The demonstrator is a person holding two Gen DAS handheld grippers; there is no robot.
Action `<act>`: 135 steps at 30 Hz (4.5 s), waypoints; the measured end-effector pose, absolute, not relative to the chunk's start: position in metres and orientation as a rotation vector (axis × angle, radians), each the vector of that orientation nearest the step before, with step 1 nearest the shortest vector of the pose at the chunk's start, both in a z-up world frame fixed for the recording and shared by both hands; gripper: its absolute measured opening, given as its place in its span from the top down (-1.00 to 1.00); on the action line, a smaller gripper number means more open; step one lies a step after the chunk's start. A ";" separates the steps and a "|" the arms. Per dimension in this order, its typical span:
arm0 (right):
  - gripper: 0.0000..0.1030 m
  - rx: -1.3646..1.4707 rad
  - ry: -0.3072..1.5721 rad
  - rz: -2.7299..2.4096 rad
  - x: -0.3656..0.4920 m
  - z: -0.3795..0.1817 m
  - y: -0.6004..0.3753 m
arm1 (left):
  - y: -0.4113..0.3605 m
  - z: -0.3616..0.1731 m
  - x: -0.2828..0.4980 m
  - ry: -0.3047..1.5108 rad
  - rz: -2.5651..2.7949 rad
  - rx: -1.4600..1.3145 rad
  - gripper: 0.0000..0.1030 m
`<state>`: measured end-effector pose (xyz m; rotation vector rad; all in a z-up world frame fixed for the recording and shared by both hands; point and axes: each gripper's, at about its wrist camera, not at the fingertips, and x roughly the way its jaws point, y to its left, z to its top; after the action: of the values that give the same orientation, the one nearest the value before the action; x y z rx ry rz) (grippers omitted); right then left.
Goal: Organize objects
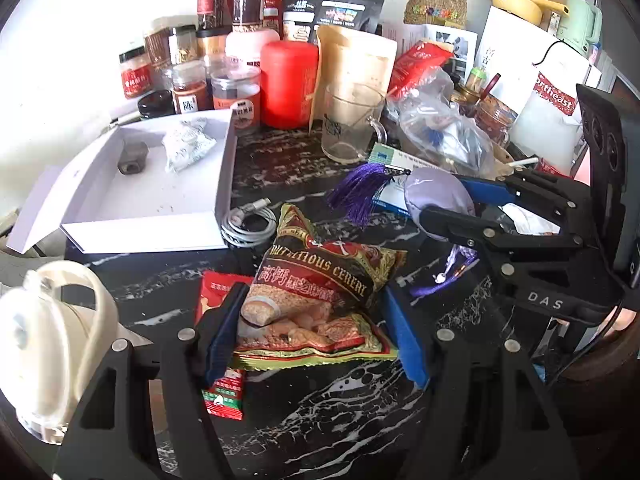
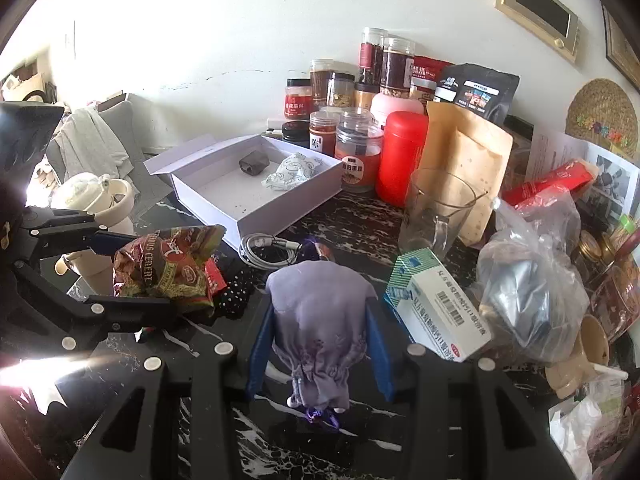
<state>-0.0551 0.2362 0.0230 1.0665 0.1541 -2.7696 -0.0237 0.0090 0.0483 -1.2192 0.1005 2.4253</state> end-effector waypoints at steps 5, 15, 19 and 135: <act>0.15 1.028 0.185 -2.773 -0.057 0.040 0.232 | 0.002 0.067 -0.031 0.095 2.444 -1.216 -0.29; 0.15 0.944 0.255 -2.755 -0.076 0.065 0.216 | -0.016 0.104 -0.058 0.087 2.502 -1.183 -0.29; 0.15 0.917 0.270 -2.747 -0.087 0.073 0.212 | -0.021 0.114 -0.071 0.101 2.520 -1.171 -0.29; 0.14 1.111 0.132 -2.310 -0.404 -0.034 0.118 | -0.136 -0.062 -0.375 0.100 2.330 -1.600 0.22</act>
<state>-0.4042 0.1184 -0.0344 1.1105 0.1323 -2.3097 -0.3753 -0.1364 -0.0617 -1.6002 0.0999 2.3300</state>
